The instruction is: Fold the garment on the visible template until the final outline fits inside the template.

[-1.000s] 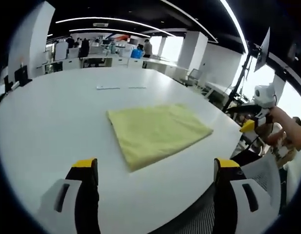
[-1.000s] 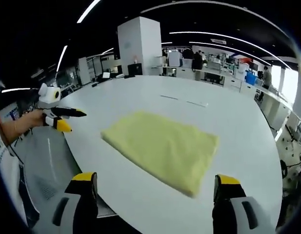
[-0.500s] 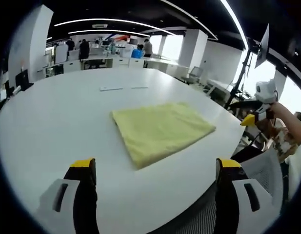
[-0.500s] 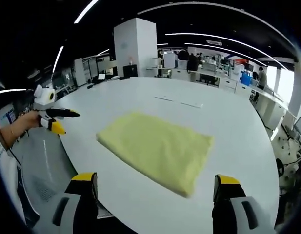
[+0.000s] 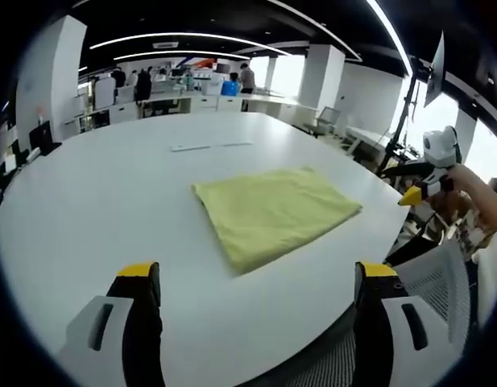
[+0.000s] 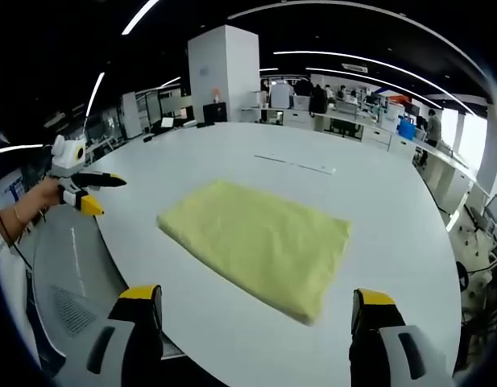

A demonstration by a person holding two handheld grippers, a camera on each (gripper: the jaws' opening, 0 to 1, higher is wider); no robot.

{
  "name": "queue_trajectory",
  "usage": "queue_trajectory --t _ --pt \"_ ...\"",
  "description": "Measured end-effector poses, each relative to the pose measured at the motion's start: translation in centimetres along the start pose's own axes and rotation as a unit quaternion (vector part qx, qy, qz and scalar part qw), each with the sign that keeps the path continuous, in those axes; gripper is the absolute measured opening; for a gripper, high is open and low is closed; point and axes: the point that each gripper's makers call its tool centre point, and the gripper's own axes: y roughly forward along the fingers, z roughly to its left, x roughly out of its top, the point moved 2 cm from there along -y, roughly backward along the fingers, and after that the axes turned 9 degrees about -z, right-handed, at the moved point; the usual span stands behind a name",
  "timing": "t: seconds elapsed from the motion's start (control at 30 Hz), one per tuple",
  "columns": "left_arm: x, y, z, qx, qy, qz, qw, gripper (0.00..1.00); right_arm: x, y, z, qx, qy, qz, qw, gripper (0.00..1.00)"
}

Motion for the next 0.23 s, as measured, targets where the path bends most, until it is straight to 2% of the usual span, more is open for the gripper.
queue_trajectory --t 0.23 --pt "-0.15 0.27 -0.49 -0.005 0.0 0.003 1.0 0.96 -0.23 0.25 0.27 0.002 0.001 0.0 1.0 0.96"
